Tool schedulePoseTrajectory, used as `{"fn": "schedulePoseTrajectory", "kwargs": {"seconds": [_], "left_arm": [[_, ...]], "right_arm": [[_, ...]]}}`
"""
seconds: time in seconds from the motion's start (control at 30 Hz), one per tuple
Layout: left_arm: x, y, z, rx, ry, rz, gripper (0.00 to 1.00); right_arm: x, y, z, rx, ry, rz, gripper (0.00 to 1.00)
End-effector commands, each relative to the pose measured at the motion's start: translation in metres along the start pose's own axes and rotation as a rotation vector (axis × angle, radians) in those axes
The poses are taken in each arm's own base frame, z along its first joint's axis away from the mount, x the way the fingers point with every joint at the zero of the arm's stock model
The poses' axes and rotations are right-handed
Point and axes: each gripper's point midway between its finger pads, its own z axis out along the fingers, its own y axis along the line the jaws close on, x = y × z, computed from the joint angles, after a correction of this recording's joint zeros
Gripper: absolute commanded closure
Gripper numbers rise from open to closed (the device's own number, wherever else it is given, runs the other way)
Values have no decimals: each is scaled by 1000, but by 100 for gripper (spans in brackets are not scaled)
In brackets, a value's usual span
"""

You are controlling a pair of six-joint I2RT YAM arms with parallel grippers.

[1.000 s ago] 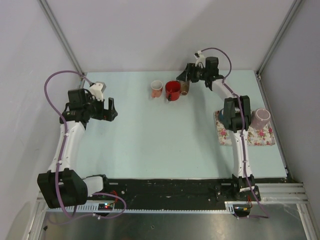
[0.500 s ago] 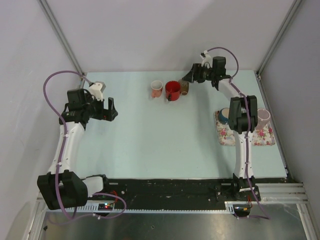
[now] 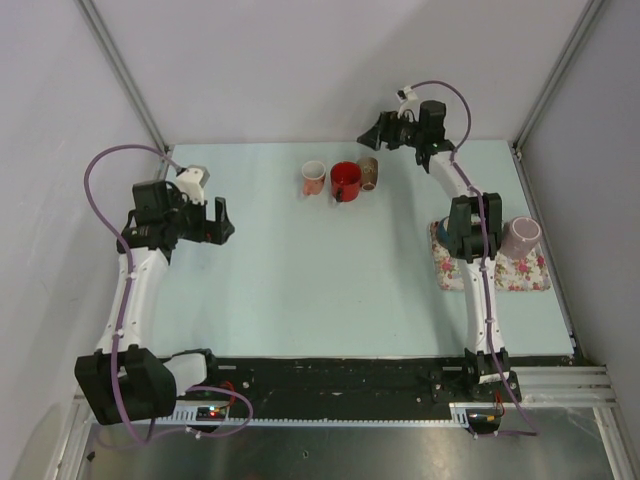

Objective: Turn the mug right side up
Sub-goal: Turn over the cup at the center of the board.

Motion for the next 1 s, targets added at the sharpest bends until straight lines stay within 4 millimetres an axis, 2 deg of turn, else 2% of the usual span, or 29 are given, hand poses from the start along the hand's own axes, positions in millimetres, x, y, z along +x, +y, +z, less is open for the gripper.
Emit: {"fn": "schedulePoseTrajectory", "kwargs": {"seconds": [0.0,0.33,0.47,0.7,0.97], "left_arm": [[-9,2,-5,-5,-49,0,0],[-6,4,-7,-12,-57,-10,0],[-7,4,-8,-13,-63,-15,0],[-6,4,-10,-13,-71,-22,0],[-8,4,-11,-11,-81,-28,0]], "right_arm": [[-5,-2,9,-7,-31,-64,9],[14,-10,11,-14,6,-30,9],[15,-8,10,-23,20,-23,9],[37,-2,7,-51,96,47,10],[43,1,7,-71,115,90,10]]}}
